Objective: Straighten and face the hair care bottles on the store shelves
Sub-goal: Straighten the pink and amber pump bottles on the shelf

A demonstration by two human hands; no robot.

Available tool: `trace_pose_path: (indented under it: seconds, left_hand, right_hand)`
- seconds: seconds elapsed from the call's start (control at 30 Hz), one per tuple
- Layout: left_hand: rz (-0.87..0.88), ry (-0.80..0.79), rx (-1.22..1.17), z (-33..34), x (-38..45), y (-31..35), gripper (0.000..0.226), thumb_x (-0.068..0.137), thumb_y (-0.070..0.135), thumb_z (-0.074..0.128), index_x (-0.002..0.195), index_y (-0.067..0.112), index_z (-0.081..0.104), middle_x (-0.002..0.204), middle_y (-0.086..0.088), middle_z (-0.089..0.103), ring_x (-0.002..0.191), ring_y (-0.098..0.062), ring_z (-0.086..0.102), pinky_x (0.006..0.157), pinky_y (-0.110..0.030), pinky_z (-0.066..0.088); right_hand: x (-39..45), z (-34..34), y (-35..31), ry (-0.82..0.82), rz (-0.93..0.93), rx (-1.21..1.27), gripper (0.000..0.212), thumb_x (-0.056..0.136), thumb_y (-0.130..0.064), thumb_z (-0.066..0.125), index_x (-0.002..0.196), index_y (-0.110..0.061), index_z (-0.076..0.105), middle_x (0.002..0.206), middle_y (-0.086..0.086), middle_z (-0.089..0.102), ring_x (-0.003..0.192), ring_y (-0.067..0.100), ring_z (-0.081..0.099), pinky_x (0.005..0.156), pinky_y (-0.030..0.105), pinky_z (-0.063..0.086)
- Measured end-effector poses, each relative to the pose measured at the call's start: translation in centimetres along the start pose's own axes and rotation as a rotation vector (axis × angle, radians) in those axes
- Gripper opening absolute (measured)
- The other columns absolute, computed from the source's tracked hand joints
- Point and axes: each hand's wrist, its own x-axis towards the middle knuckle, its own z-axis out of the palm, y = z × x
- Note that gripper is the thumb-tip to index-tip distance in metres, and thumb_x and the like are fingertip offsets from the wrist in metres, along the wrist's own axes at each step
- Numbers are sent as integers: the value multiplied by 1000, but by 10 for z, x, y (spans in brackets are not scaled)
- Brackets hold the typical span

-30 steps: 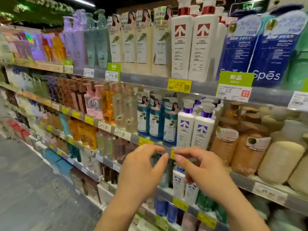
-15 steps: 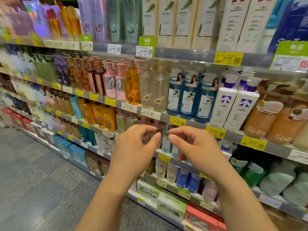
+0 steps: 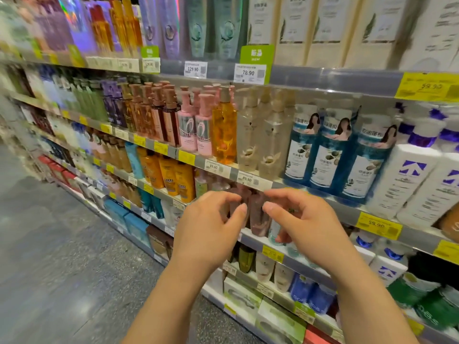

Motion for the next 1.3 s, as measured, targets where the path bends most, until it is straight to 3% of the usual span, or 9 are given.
trace_pose_path:
  seconds: [0.27, 0.57, 0.63, 0.73, 0.8, 0.93, 1.0, 1.13, 1.3]
  left_hand:
    - [-4, 64, 69, 1, 84, -44, 25, 86, 51, 59, 102, 36, 69, 92, 23, 62, 82, 9, 58, 63, -16, 46]
    - [-3, 83, -2, 14, 164, -99, 19, 87, 45, 65, 101, 35, 71, 75, 21, 59, 73, 8, 57, 57, -9, 40]
    - [9, 66, -22, 18, 186, -112, 23, 85, 51, 61, 101, 37, 70, 72, 21, 59, 72, 5, 57, 57, -19, 45]
    - [57, 17, -28, 18, 221, -136, 24, 84, 54, 58, 99, 40, 70, 76, 26, 57, 76, 10, 56, 56, -15, 40]
    - [97, -14, -38, 13, 247, -156, 24, 85, 52, 59, 101, 38, 70, 85, 24, 63, 77, 8, 59, 60, -17, 45]
    - [158, -37, -53, -9, 301, -197, 18, 86, 44, 64, 99, 34, 72, 84, 19, 63, 74, 3, 59, 66, -22, 49]
    - [189, -43, -55, -18, 322, -219, 18, 86, 42, 66, 100, 33, 72, 77, 22, 57, 73, 6, 57, 63, -16, 45]
    - [242, -44, -29, -31, 351, -255, 22, 86, 41, 68, 105, 30, 72, 84, 18, 63, 70, 1, 57, 66, -22, 45]
    - [302, -2, 0, -30, 385, -269, 28, 86, 41, 69, 112, 29, 70, 104, 9, 68, 76, -6, 59, 68, -23, 39]
  right_hand:
    - [107, 31, 19, -46, 41, 69, 15, 94, -28, 68, 107, -34, 72, 85, -4, 75, 49, 9, 66, 46, 18, 51]
    - [191, 56, 33, -36, 46, -58, 12, 92, -40, 68, 103, -44, 71, 92, -23, 71, 52, 11, 71, 56, 28, 54]
    - [208, 64, 33, 2, 47, -65, 11, 91, -40, 69, 101, -45, 71, 91, -19, 72, 52, 11, 71, 54, 24, 54]
    - [232, 84, 32, 54, 47, -97, 10, 91, -40, 69, 99, -45, 71, 88, -23, 71, 50, 10, 69, 50, 19, 51]
    - [249, 102, 31, 101, 57, -108, 10, 90, -40, 69, 99, -44, 72, 88, -25, 71, 49, 12, 69, 54, 28, 53]
    - [284, 145, 26, 195, 81, -118, 6, 88, -45, 68, 93, -46, 70, 76, -32, 70, 47, 10, 68, 55, 23, 50]
    - [300, 167, 20, 233, 78, -101, 19, 79, -58, 64, 93, -47, 71, 76, -29, 71, 46, 11, 68, 53, 24, 50]
    - [324, 199, 15, 399, 70, -130, 32, 71, -65, 56, 98, -51, 68, 85, -25, 73, 47, 8, 68, 59, 30, 52]
    - [336, 210, 2, 719, 63, -478, 22, 85, -55, 61, 99, -40, 69, 79, -29, 69, 67, -3, 63, 69, 24, 49]
